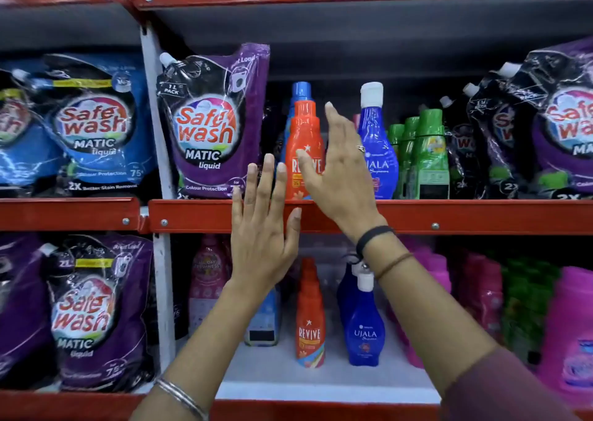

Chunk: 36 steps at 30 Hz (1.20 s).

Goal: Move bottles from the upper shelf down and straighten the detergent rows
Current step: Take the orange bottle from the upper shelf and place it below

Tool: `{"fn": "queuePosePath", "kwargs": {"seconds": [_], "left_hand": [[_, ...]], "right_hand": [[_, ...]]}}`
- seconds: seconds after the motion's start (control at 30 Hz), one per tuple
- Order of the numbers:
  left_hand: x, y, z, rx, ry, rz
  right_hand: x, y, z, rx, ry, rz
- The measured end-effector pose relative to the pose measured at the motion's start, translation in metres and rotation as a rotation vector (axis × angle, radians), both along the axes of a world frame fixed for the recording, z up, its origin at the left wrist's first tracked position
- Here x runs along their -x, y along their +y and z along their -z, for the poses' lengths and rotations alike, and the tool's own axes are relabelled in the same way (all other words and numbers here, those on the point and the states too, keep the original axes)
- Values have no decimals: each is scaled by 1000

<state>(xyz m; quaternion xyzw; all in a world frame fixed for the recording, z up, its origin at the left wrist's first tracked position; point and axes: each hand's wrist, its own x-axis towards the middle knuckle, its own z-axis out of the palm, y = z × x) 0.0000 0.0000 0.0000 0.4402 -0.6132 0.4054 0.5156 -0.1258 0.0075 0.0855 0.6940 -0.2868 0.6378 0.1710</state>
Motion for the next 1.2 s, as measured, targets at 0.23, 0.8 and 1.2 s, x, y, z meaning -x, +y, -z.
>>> {"fn": "queuePosePath", "kwargs": {"seconds": [0.23, 0.8, 1.2], "left_hand": [[-25, -19, 9, -57, -27, -112], [-25, -25, 12, -2, -50, -169], [-15, -22, 20, -14, 8, -157]], "right_hand": [[-30, -4, -11, -224, -19, 412], [8, 43, -5, -32, -369, 162], [22, 45, 114, -463, -274, 53]]}}
